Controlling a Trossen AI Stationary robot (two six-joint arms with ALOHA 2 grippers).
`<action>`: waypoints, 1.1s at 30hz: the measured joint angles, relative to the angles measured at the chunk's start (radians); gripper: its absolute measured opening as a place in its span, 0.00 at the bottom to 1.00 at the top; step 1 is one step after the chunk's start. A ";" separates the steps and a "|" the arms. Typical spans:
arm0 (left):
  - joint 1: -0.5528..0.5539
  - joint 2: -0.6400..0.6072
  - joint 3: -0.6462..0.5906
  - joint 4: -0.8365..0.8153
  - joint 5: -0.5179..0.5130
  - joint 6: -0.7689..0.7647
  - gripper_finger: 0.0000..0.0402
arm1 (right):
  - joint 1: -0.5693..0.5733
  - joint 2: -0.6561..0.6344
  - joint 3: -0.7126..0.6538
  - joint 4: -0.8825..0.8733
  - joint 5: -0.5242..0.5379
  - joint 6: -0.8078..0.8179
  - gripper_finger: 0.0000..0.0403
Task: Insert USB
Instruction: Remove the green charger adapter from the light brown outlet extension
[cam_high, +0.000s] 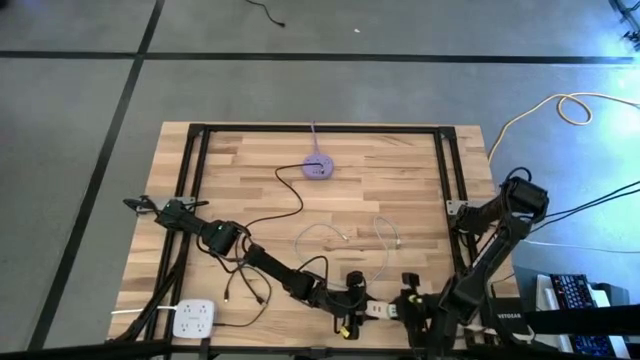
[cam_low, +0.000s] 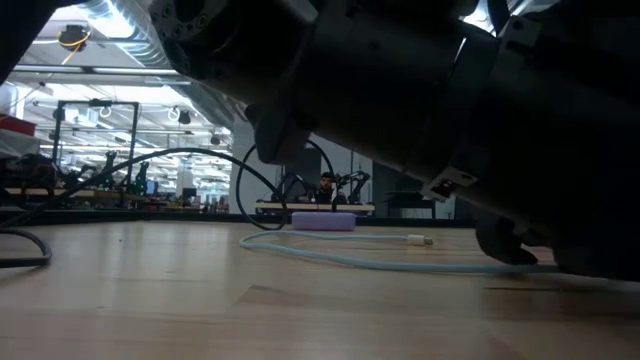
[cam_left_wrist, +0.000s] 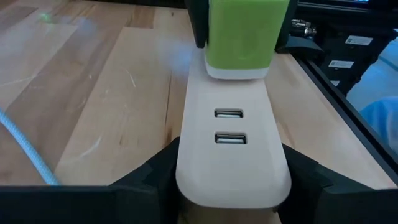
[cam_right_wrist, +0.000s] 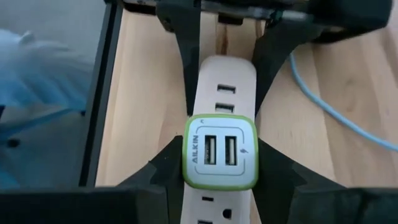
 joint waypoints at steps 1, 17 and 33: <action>0.000 0.000 0.000 0.000 0.000 0.000 0.42 | -0.009 -0.003 0.000 -0.007 -0.022 0.000 0.29; -0.001 -0.001 -0.003 -0.008 0.004 0.000 0.42 | -0.123 -0.012 0.003 0.001 -0.076 0.176 0.29; 0.006 -0.002 -0.001 -0.003 0.010 -0.001 0.42 | 0.010 -0.008 0.002 -0.032 0.145 0.128 0.29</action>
